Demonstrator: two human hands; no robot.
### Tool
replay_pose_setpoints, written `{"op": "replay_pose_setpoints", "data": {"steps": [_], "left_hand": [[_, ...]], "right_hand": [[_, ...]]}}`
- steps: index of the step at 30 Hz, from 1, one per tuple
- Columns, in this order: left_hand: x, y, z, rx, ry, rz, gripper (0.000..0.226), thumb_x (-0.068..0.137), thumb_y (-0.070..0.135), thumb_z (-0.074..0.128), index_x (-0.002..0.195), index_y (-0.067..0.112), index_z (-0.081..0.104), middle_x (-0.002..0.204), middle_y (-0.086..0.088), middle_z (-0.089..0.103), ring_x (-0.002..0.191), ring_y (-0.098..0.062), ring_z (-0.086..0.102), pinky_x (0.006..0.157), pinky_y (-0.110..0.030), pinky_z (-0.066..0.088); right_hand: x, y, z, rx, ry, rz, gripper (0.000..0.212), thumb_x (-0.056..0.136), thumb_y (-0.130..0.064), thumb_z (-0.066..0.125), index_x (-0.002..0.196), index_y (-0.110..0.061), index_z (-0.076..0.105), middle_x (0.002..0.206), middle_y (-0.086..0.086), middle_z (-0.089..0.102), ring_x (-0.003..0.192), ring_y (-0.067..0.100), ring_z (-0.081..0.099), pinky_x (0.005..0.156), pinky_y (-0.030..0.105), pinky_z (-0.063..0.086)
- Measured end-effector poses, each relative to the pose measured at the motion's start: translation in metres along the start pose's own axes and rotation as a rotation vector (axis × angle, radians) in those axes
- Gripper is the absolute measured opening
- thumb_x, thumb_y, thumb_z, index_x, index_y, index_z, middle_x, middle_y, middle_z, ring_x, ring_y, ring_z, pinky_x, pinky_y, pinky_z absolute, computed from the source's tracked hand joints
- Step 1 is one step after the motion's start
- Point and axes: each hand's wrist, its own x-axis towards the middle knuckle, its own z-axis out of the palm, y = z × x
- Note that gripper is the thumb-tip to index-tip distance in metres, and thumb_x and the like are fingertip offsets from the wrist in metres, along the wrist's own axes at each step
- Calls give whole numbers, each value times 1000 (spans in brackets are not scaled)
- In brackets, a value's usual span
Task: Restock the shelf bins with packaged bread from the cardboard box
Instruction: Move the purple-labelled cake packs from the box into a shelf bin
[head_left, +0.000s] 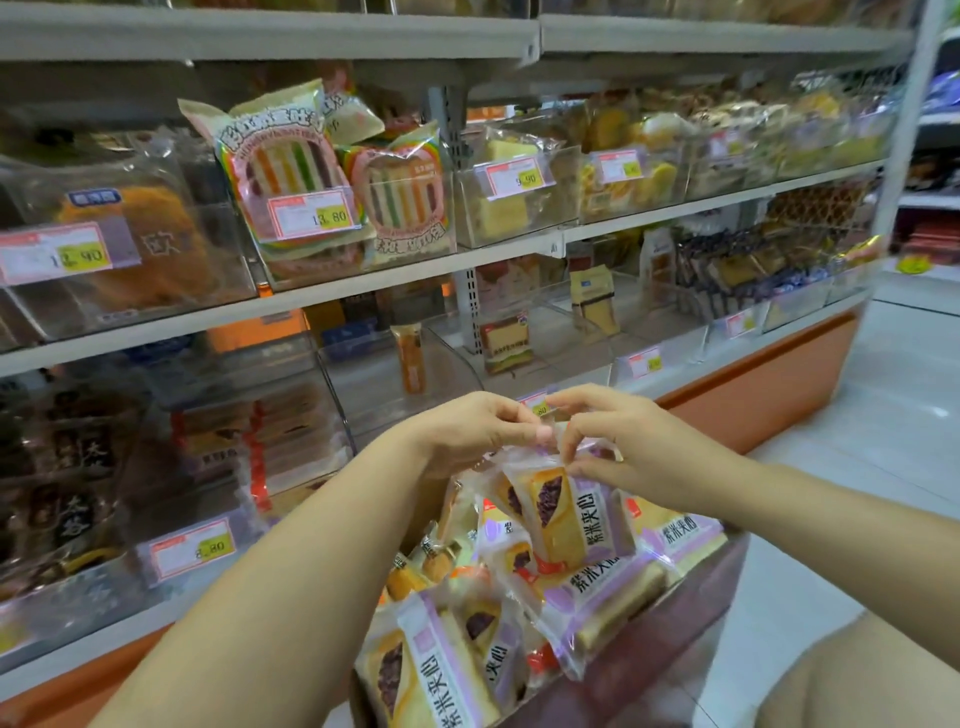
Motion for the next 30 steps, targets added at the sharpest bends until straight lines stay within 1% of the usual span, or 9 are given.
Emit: {"op": "replay_pose_setpoints", "data": {"steps": [4,10,13,16,18,22,24,28,30], "left_hand": [[-3,2,-3,-81,-88,-67,14,85,29,67,89,15,69,98,-1,64,97,-20,50,83,-35,38],[-9,4,5,-94,33,-32,12,85,27,69,87,16,63,89,3,65,90,-13,56,75,-32,41],[-12,-8,6,-256,134,-13,25,87,36,63,102,16,61,112,-3,63,109,-16,58,83,-30,45],[-19,-25,12,-363,297,50,28,91,38,57,109,18,60,116,-2,61,111,-16,57,85,-28,49],[-22,-38,21,-170,393,99,24,92,39,57,107,21,59,107,5,63,103,-11,59,83,-24,48],[-18,-52,42,31,305,103,56,67,65,69,111,34,52,116,10,62,112,-5,57,96,-33,47],[-12,-51,52,28,320,125,66,65,61,75,117,36,42,122,9,58,119,-7,51,99,-32,44],[-7,-46,67,-51,345,154,67,67,54,77,114,28,36,128,10,49,123,-4,46,91,-19,35],[-8,-45,68,-53,303,153,69,61,59,80,107,30,39,129,13,49,124,-3,46,94,-22,35]], "right_hand": [[2,-6,1,-2,-36,0,7,87,-21,67,84,-28,65,134,-17,47,111,1,52,89,14,44],[6,-10,-3,13,-96,96,15,85,-25,69,78,-34,60,102,-17,61,90,-3,56,80,19,46],[5,-11,-9,-11,-108,161,10,84,-26,70,80,-32,63,86,-17,64,85,-3,56,78,19,46],[-1,-6,-11,36,-18,224,7,83,-23,72,78,-27,68,80,-16,67,82,-4,60,76,17,47],[-9,-1,-10,126,79,267,15,80,-18,75,73,-28,66,74,-15,67,75,-5,60,69,10,44],[-24,6,-8,257,189,327,18,78,-11,76,71,-23,66,62,-19,64,62,-7,59,58,6,40],[-30,9,-5,283,247,338,18,78,-9,76,71,-23,67,63,-16,65,61,-6,58,57,6,41],[-32,19,-2,366,454,398,21,79,-8,75,69,-25,66,67,-8,68,63,1,61,65,16,48],[-30,23,-3,429,538,431,18,80,-10,74,70,-22,67,69,-5,69,64,12,63,68,26,51]]}}
